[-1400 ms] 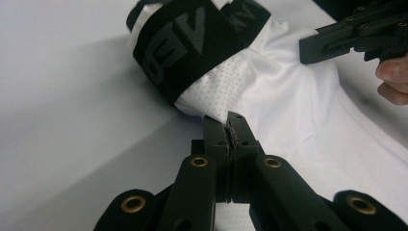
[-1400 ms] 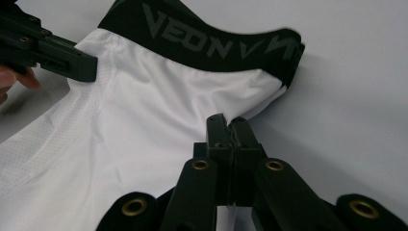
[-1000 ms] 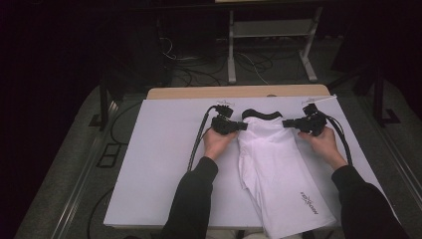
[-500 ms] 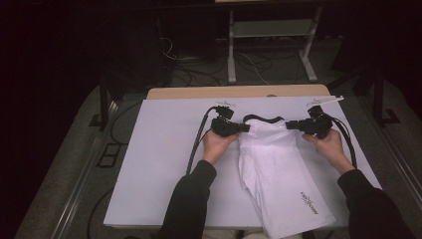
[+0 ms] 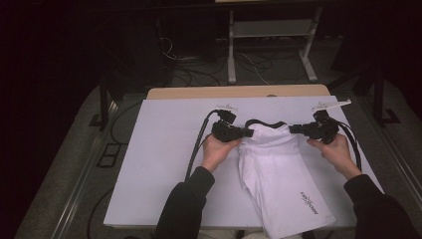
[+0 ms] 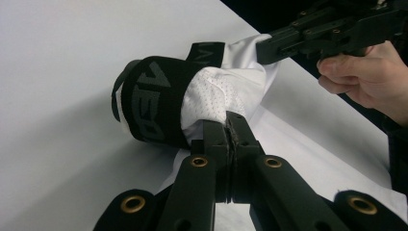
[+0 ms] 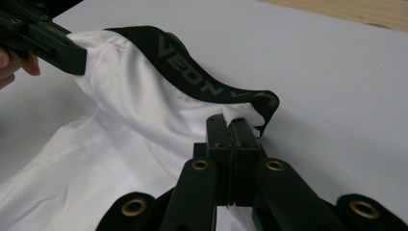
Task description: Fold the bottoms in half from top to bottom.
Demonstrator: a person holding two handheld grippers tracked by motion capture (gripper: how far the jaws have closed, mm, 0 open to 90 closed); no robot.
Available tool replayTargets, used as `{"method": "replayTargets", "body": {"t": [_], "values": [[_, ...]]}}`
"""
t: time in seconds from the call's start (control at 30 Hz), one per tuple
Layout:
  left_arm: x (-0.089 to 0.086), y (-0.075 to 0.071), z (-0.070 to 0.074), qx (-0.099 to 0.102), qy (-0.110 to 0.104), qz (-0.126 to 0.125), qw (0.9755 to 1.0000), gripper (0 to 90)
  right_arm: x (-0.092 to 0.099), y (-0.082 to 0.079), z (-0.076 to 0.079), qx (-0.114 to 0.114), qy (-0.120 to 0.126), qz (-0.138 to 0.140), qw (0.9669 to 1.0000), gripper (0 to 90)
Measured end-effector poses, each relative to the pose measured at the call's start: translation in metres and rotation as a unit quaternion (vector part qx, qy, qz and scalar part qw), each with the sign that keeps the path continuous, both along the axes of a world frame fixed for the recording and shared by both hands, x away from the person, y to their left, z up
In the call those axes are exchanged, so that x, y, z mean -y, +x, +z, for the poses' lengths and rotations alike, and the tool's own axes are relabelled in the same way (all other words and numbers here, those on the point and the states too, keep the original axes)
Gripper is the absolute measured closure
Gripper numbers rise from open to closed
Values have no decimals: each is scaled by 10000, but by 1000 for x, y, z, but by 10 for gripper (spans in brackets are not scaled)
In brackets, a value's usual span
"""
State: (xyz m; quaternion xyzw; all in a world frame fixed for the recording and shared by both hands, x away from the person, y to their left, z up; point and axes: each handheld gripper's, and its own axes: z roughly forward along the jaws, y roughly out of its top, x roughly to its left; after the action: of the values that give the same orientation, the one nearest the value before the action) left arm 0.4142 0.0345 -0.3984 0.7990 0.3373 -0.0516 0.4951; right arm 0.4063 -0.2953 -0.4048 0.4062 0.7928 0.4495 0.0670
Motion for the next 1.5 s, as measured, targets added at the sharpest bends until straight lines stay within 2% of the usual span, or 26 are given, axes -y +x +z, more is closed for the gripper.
{"method": "replayTargets", "body": {"t": [0.2,0.63,0.77,1.23,1.5], "values": [[2,-9,5,-4,-65,-150,9999,879,3,-8,1,-59,50,94,9999,873],[9,-27,7,-70,-168,-490,9986,878,8,-21,1,-129,66,266,9995,873],[11,-33,5,-126,-230,-583,9980,879,10,-27,1,-137,73,292,9995,873],[19,-52,2,-204,-217,-911,9954,879,15,-41,-4,-208,47,394,9990,873],[22,-64,-2,-324,-216,-1092,9933,879,15,-50,-6,-244,-27,468,9986,873]]}}
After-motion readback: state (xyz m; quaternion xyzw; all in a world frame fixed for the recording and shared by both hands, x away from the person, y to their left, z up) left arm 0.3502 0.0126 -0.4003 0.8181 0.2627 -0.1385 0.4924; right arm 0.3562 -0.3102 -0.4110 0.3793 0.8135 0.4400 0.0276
